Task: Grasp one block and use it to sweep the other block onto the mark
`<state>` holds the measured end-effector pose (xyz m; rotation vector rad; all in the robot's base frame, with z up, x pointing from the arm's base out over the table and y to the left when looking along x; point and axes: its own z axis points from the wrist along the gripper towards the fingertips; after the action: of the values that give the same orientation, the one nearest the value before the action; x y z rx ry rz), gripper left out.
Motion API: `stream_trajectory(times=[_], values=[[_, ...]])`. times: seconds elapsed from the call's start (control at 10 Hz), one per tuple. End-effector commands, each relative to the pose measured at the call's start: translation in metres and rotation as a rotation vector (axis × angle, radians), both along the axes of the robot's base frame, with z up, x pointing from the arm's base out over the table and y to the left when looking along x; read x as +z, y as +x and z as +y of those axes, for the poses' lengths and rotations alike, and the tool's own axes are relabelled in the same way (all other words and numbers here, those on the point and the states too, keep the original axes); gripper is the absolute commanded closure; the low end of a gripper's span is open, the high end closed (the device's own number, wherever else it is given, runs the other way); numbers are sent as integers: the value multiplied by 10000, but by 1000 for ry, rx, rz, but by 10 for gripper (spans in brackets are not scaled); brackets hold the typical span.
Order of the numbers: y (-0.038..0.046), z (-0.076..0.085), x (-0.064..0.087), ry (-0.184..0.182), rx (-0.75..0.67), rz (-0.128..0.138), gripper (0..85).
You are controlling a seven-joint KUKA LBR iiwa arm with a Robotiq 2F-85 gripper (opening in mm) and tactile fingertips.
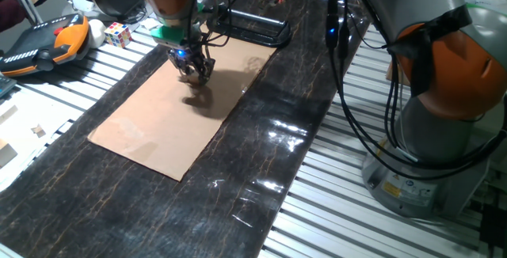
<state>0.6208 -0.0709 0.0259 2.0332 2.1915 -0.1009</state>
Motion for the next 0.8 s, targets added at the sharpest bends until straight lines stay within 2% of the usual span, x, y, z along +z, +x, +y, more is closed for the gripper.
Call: stream_trajectory(times=[0.0,0.7], values=[[-7,-2,-3,0,1,1,843],[-16,-30,-14,2,0,2,843]])
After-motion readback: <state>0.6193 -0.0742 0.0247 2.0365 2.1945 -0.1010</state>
